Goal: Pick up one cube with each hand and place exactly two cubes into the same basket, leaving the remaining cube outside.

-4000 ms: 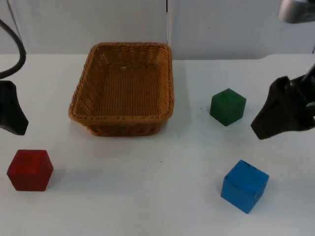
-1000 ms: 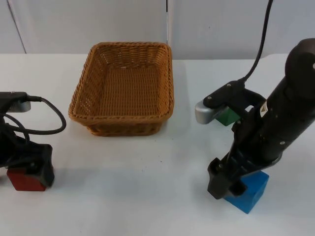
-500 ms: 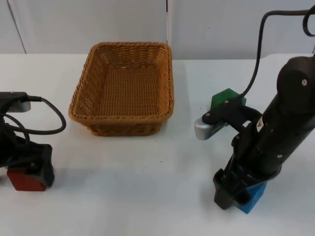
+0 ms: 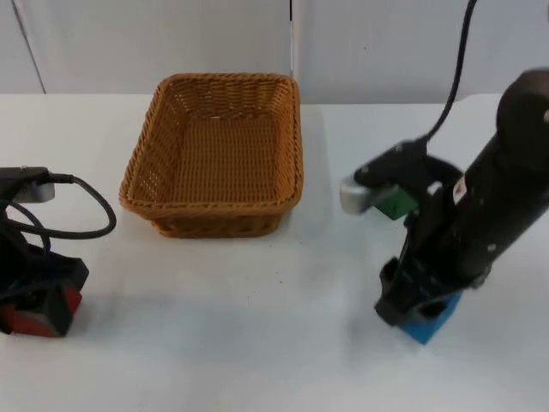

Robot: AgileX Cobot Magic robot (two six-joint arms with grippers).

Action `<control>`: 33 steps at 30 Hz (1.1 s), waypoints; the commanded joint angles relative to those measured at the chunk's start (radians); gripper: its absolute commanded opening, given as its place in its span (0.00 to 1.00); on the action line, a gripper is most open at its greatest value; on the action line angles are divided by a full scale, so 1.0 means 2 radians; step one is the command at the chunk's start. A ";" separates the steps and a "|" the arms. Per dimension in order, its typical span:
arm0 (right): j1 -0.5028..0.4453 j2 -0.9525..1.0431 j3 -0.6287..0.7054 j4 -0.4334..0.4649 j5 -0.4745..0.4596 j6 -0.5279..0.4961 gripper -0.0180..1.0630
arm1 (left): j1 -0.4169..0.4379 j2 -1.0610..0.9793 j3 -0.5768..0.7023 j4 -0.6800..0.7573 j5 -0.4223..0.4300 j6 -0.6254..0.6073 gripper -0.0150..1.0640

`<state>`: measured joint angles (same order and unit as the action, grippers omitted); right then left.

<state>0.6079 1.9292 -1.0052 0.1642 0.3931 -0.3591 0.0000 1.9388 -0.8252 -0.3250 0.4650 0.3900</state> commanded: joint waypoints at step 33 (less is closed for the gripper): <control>0.002 -0.199 -0.002 -0.001 0.015 0.003 0.01 | 0.000 -0.313 0.001 -0.008 0.090 -0.014 0.01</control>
<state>0.6079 1.5415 -1.0052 0.1627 0.4261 -0.3566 0.0000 1.3234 -0.8234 -0.3281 0.6449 0.3668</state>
